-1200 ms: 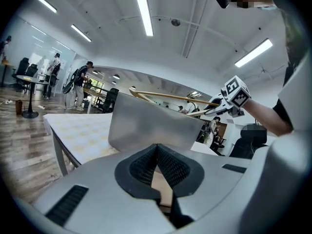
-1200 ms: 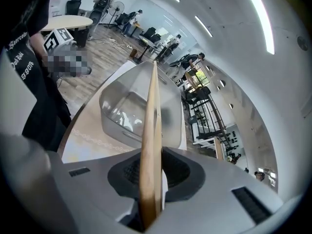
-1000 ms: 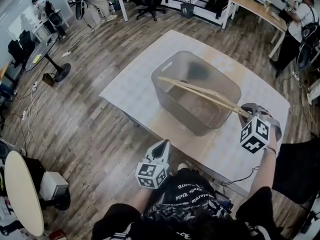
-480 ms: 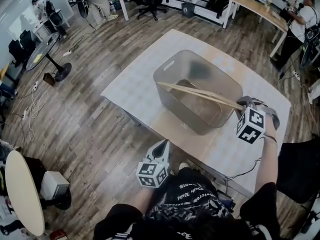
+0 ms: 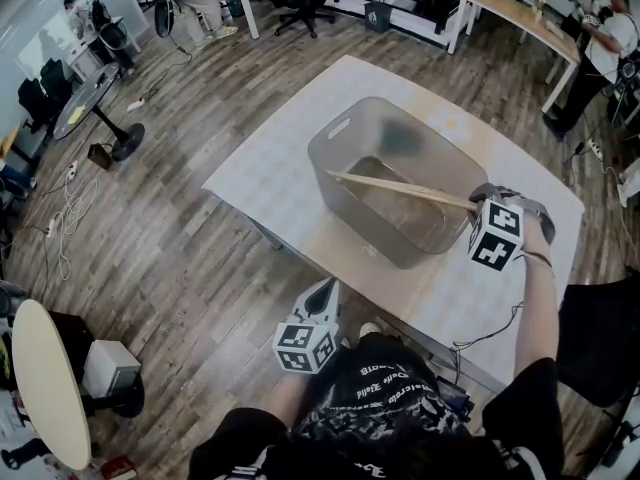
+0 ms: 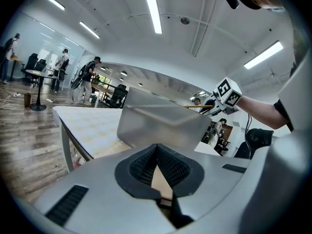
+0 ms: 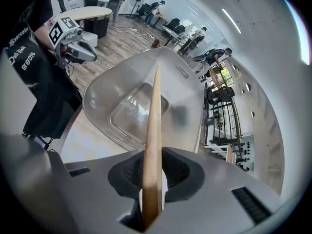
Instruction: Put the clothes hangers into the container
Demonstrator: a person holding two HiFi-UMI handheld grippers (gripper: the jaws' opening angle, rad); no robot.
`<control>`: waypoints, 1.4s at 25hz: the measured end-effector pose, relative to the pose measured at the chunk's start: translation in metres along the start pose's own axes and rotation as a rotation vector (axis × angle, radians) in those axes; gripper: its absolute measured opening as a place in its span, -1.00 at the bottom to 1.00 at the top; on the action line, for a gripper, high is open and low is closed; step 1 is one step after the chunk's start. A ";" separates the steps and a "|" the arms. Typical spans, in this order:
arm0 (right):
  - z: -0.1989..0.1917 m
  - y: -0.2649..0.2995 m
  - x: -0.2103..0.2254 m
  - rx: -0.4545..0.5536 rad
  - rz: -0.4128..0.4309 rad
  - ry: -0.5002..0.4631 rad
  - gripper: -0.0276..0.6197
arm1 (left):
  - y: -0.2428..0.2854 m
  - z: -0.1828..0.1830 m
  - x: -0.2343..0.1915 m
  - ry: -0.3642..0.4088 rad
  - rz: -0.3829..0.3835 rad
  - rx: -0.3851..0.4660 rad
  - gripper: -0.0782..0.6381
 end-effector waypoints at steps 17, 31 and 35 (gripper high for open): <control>0.023 0.033 0.019 -0.055 0.187 -0.099 -0.72 | 0.011 0.001 -0.005 -0.005 0.014 -0.006 -0.73; 0.038 0.048 0.022 -0.095 0.204 -0.175 -0.72 | 0.008 0.005 -0.008 -0.023 0.049 -0.002 -0.73; 0.036 0.047 0.016 -0.099 0.203 -0.163 -0.72 | 0.004 0.000 -0.006 -0.024 0.055 0.003 -0.73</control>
Point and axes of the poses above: the fingertips, and each gripper's own axes: y forward along the fingers, x to its right, z out of its top, the point moved 8 cm from there along -y, backward along the fingers, and after that the axes turned 2 degrees about -x, right-handed, at the moved point
